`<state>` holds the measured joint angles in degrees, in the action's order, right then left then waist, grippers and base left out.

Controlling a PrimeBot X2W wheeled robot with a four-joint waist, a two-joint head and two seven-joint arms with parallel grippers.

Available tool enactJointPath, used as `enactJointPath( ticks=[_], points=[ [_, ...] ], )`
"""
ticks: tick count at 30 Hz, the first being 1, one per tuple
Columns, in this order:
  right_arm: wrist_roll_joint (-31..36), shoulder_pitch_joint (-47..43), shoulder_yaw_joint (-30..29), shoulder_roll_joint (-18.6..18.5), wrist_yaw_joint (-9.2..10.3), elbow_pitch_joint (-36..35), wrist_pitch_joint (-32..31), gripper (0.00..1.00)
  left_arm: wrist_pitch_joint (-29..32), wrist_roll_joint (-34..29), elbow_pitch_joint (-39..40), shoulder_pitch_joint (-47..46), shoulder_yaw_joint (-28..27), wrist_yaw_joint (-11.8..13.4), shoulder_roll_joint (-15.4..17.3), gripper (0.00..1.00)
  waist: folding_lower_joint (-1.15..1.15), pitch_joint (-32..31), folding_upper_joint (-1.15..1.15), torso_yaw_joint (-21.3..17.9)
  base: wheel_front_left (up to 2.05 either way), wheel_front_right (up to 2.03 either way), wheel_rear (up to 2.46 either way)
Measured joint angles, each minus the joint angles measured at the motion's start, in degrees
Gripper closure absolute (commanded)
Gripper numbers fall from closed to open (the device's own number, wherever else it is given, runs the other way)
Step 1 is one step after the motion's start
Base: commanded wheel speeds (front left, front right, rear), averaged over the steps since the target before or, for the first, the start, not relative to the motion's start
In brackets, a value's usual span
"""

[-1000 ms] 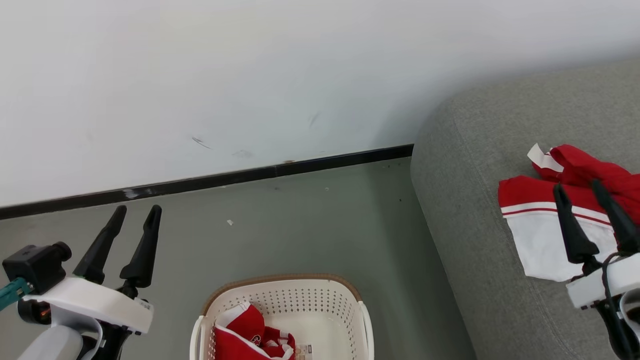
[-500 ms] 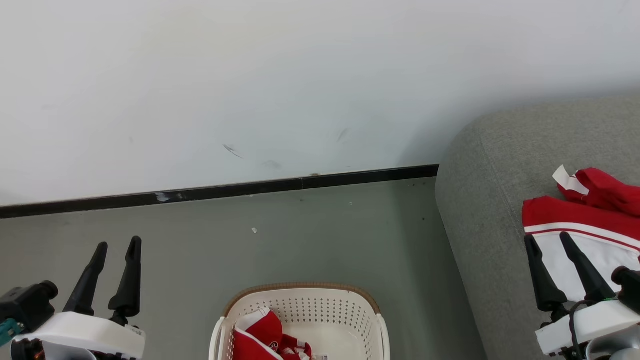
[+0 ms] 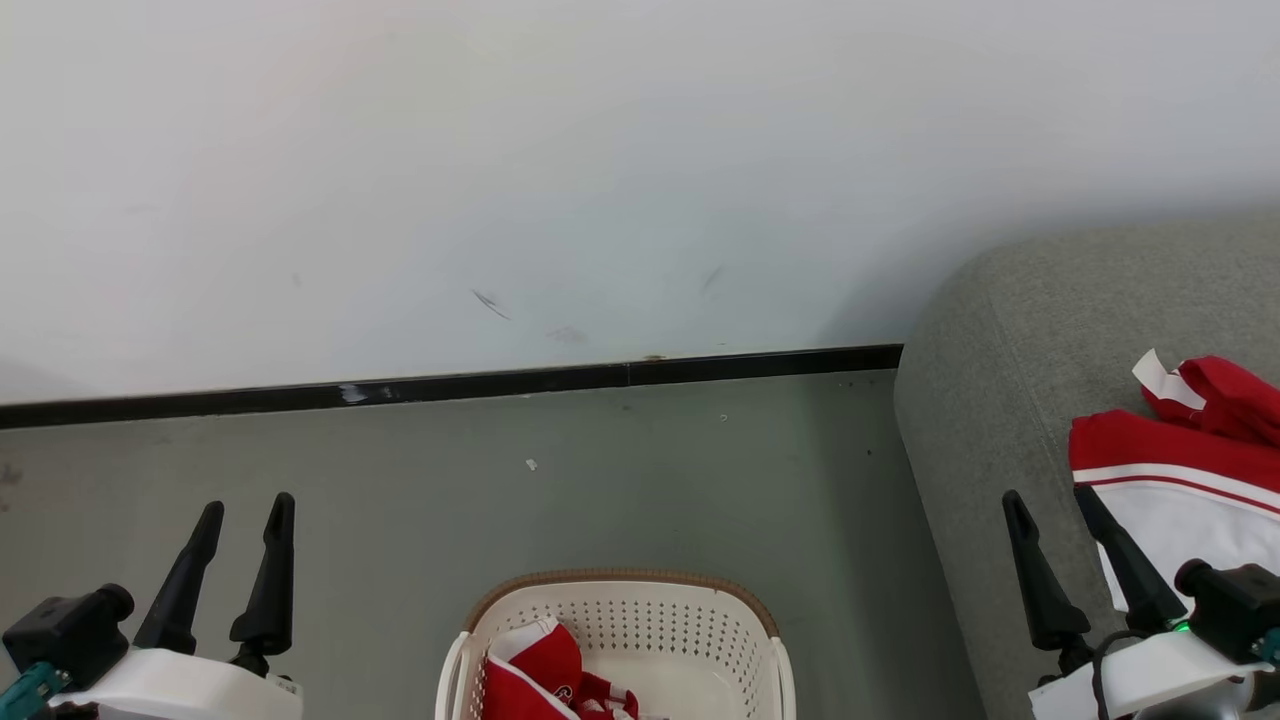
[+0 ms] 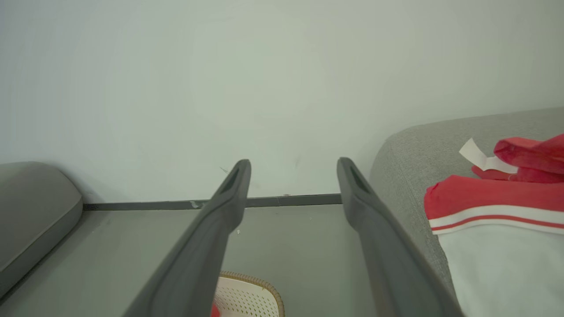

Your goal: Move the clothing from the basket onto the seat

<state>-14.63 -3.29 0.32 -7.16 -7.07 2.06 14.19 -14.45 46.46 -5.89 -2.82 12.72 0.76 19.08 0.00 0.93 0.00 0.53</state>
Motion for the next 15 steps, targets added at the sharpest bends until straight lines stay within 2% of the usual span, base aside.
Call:
enactJointPath(
  ticks=[15],
  points=[
    [1.4,0.0,0.6,0.9,0.0,-1.5,0.0,0.0,0.0,-6.1,-0.3,1.2,-1.5,-2.0,-1.6,0.0,0.0,0.1,0.0,-0.5,0.0,0.0,0.0]
  ],
)
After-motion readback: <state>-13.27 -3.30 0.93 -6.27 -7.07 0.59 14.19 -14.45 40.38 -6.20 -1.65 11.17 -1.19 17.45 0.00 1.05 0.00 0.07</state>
